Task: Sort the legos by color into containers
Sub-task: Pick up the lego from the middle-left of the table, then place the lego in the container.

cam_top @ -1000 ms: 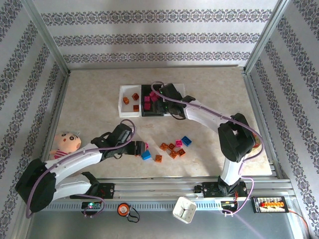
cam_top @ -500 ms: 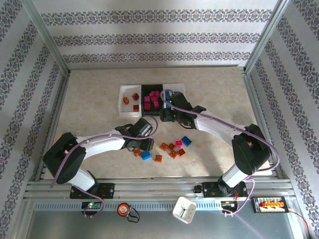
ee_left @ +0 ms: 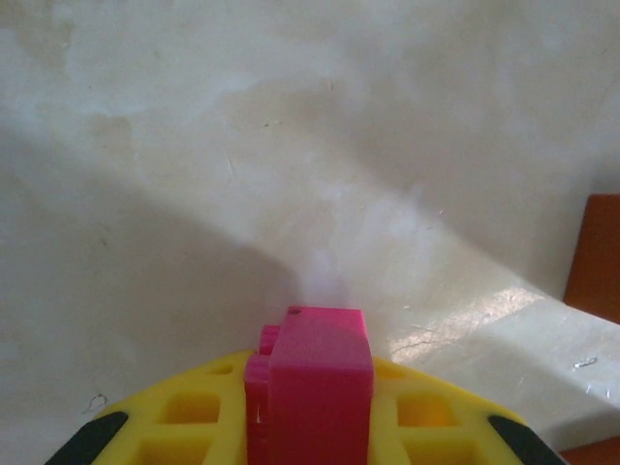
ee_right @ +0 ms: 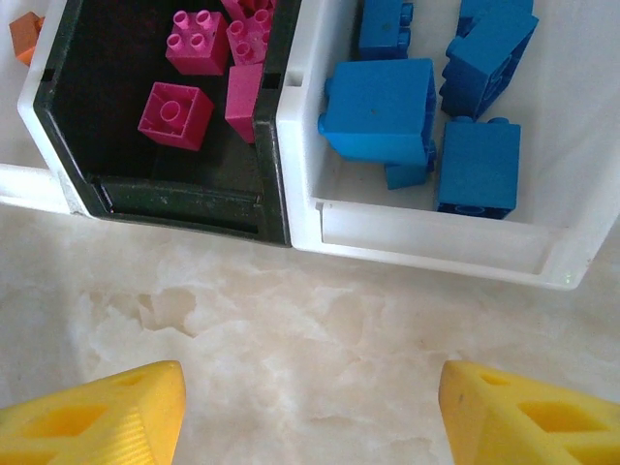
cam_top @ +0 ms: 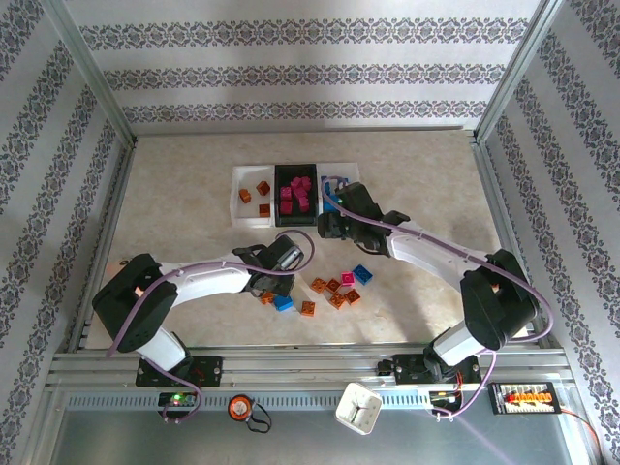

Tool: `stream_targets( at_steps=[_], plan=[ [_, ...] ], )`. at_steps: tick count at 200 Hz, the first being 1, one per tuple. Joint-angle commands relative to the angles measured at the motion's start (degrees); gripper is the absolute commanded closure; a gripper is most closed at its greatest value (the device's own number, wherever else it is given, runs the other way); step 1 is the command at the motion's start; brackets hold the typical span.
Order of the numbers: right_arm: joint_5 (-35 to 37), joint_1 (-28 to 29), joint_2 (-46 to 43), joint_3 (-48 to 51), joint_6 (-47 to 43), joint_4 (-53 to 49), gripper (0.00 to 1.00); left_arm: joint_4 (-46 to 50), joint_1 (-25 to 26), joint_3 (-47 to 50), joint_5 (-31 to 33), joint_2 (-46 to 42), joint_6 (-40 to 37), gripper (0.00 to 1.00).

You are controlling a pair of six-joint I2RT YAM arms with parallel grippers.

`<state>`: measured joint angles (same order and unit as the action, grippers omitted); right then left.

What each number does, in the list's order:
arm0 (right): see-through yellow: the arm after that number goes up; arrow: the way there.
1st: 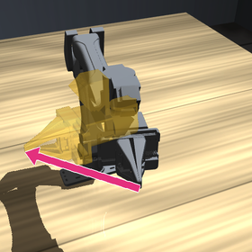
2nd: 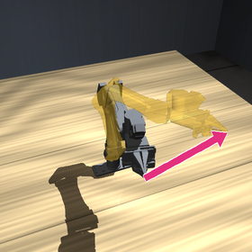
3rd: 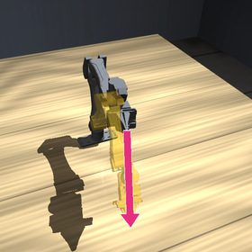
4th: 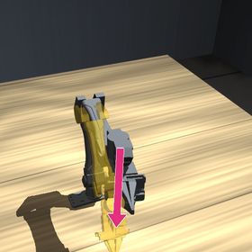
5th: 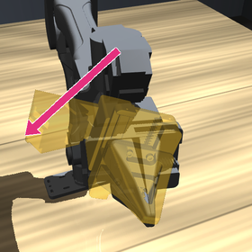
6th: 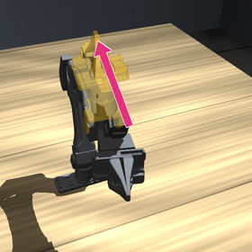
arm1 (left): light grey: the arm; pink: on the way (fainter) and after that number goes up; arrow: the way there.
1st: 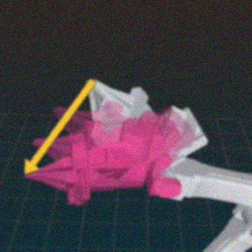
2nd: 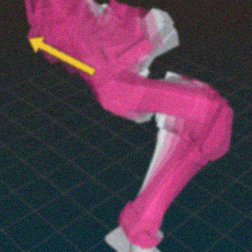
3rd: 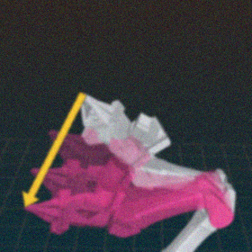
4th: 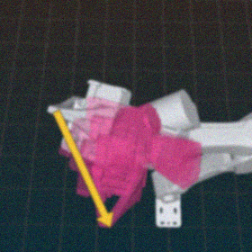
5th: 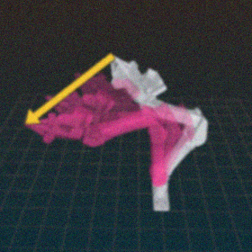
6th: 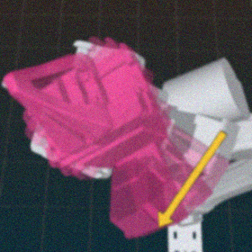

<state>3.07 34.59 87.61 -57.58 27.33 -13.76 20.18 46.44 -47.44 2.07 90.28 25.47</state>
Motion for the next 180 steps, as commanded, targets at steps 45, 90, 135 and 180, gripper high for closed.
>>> stream_targets(
  at_steps=[45, 90, 135, 180],
  plan=[
    [1.08, -0.58, -4.54, 3.6, 2.4, 1.41, 0.31, -5.64, -8.74, -12.08, 0.56, -1.43, -1.34, 0.85],
    [0.66, -0.57, -6.95, 7.36, 2.84, 1.39, 0.31, -5.53, -14.95, -27.68, 1.06, 11.75, -2.54, 0.85],
    [-2.69, -0.32, -10.49, 11.85, 1.77, 1.49, 0.3, -0.39, -18.49, -43.19, 0.83, 25.3, -2.67, 0.82],
    [-5.11, 1.58, -15.17, 17.18, -0.07, 2.62, 0.26, 3.8, -19.57, -53.84, -0.48, 32.14, -2.01, 0.61]
  ],
)
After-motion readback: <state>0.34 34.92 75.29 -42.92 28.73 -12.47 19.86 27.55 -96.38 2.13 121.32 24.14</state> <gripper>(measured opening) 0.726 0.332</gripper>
